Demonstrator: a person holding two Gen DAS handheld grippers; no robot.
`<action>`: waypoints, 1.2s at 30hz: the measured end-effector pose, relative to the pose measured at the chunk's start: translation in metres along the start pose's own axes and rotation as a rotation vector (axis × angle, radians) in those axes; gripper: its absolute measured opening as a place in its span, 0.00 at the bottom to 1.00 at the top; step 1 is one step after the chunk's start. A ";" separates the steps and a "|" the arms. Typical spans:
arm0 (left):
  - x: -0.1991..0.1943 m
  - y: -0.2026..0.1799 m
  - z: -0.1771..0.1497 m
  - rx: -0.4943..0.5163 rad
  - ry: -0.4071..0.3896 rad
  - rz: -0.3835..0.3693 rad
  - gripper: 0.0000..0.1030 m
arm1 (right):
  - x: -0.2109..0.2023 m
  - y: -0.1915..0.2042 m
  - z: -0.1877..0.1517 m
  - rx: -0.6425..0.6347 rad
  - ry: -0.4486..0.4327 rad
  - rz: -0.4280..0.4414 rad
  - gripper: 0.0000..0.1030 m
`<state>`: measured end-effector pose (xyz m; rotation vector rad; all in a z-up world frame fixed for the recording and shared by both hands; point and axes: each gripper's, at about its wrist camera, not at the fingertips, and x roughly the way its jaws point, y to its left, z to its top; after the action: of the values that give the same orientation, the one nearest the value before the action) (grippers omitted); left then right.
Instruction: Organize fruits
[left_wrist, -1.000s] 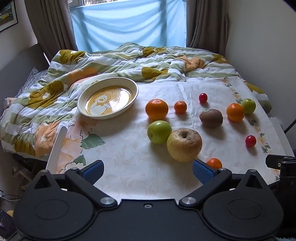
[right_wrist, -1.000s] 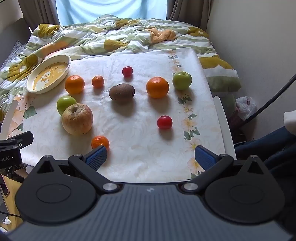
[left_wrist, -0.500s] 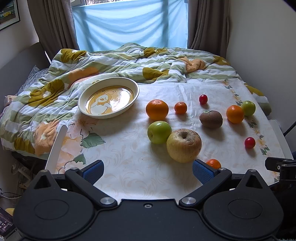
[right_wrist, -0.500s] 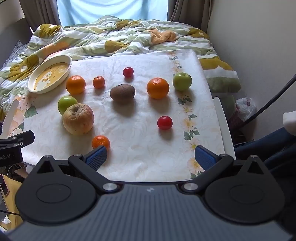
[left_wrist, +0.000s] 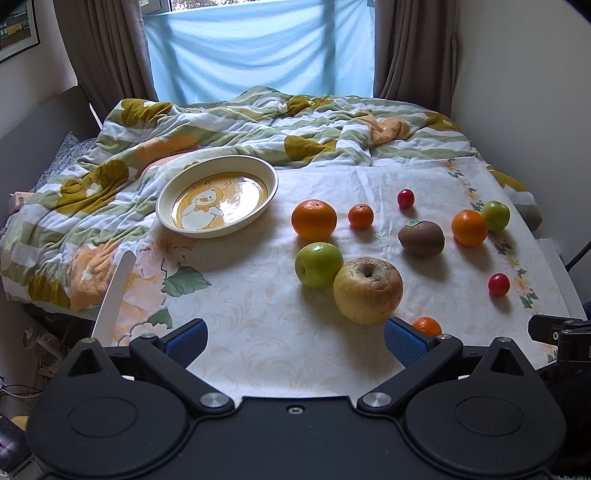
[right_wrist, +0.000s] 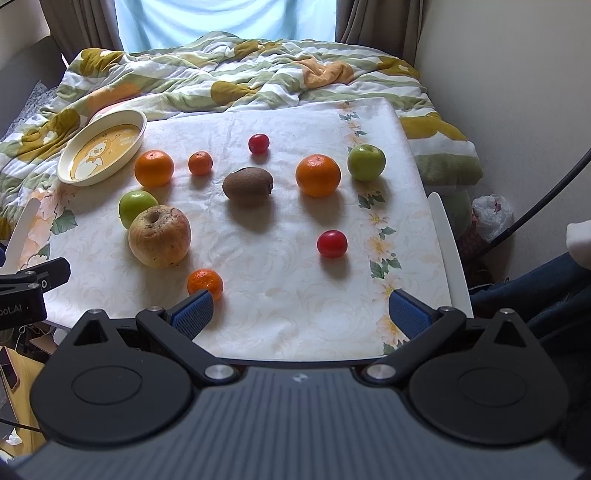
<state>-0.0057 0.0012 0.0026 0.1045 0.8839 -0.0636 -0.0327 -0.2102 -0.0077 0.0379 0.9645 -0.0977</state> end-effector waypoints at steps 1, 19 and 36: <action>0.000 0.000 0.000 0.000 0.000 0.000 1.00 | 0.000 -0.001 0.000 0.000 0.001 0.000 1.00; 0.001 0.002 0.004 -0.001 -0.001 -0.002 1.00 | -0.001 0.001 0.000 0.002 0.000 0.006 1.00; 0.002 0.002 0.006 0.001 0.000 -0.004 1.00 | -0.002 0.001 0.001 0.003 0.000 0.005 1.00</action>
<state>0.0003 0.0022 0.0047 0.1036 0.8845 -0.0677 -0.0327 -0.2092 -0.0057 0.0432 0.9642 -0.0942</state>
